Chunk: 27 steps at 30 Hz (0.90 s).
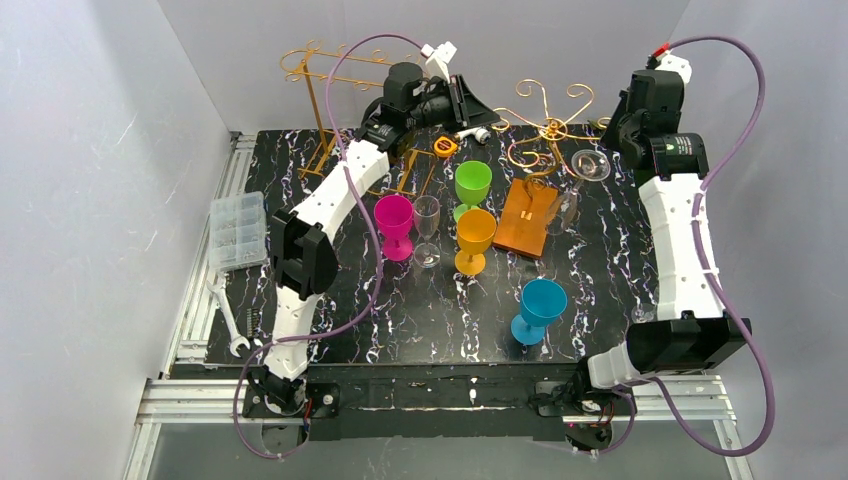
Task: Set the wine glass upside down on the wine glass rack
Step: Adjust the wine rack at the center of the board.
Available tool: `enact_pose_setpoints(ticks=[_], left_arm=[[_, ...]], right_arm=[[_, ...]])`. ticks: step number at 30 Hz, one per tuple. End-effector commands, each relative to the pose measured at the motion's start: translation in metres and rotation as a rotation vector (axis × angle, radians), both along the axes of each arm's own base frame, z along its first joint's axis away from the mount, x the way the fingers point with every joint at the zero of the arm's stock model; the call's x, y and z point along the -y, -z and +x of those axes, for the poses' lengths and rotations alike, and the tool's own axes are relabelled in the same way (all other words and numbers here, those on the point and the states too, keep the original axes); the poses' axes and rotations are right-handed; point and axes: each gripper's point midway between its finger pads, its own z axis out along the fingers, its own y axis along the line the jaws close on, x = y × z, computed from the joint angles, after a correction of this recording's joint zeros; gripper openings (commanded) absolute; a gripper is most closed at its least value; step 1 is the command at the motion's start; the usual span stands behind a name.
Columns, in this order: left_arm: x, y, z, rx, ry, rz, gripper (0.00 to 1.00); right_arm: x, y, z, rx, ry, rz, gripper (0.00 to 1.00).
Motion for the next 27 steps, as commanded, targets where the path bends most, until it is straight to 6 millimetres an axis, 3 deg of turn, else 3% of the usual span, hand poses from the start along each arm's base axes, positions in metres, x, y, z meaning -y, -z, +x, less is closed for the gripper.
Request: enact_pose_setpoints(ticks=[1,7,8,11,15,19,27], left_arm=[[-0.037,-0.108,-0.023,0.318,-0.031,-0.091,0.0],[-0.042,-0.093,-0.025,0.278,-0.035,-0.067,0.01],[-0.043,-0.09,-0.025,0.267,-0.04,-0.064,0.05],[-0.046,-0.087,-0.026,0.253,-0.047,-0.06,0.39],[-0.049,-0.092,-0.032,0.26,-0.04,-0.056,0.69],[-0.055,-0.09,-0.034,0.251,-0.06,-0.022,0.85],[-0.07,-0.079,-0.06,0.158,-0.024,0.018,0.94]], right_arm=[[-0.007,-0.007,0.012,0.03,-0.035,0.033,0.3],[-0.011,-0.02,0.014,0.052,-0.063,0.039,0.48],[-0.011,-0.02,0.014,0.052,-0.065,0.039,0.49],[-0.012,-0.023,0.013,0.059,-0.067,0.045,0.52],[-0.011,-0.035,0.007,0.077,-0.061,0.041,0.55],[-0.006,-0.045,0.0,0.088,-0.049,0.022,0.62],[-0.007,-0.084,-0.027,0.158,-0.058,0.031,0.72]])
